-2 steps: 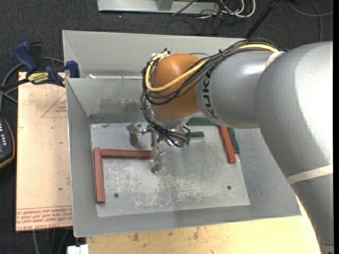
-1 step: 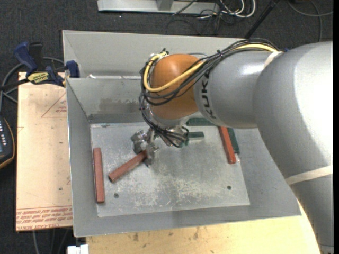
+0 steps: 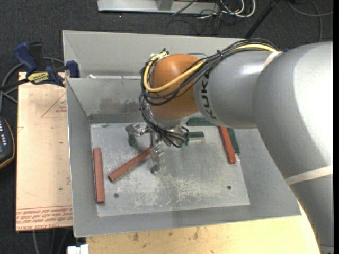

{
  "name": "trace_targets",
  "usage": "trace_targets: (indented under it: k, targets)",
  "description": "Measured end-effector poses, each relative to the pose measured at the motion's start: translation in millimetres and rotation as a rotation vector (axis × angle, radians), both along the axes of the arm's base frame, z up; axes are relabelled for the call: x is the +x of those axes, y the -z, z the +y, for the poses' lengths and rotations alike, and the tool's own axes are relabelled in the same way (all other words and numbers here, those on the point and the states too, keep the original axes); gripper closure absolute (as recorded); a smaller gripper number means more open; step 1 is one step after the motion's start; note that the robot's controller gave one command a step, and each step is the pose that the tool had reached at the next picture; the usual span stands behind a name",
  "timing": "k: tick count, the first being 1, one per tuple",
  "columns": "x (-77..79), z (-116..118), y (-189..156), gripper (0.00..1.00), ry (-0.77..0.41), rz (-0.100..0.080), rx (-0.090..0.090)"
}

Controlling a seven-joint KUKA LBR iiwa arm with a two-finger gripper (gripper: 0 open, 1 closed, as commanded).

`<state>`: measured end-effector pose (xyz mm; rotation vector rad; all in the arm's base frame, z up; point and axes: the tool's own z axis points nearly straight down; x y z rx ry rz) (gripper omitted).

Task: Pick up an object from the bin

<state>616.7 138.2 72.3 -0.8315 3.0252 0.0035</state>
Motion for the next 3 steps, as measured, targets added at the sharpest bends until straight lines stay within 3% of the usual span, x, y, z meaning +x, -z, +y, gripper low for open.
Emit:
trace_targets:
  k: [1, 2, 3]
  targets:
    - [0.1, -0.2, -0.4, 1.0, 0.0, 0.001, 0.0]
    - [37.1, 53.4, -78.8, 1.0, -0.487, -0.009, -0.001]
    - [30.2, 69.5, -186.2, 1.0, -0.503, -0.011, -0.001]
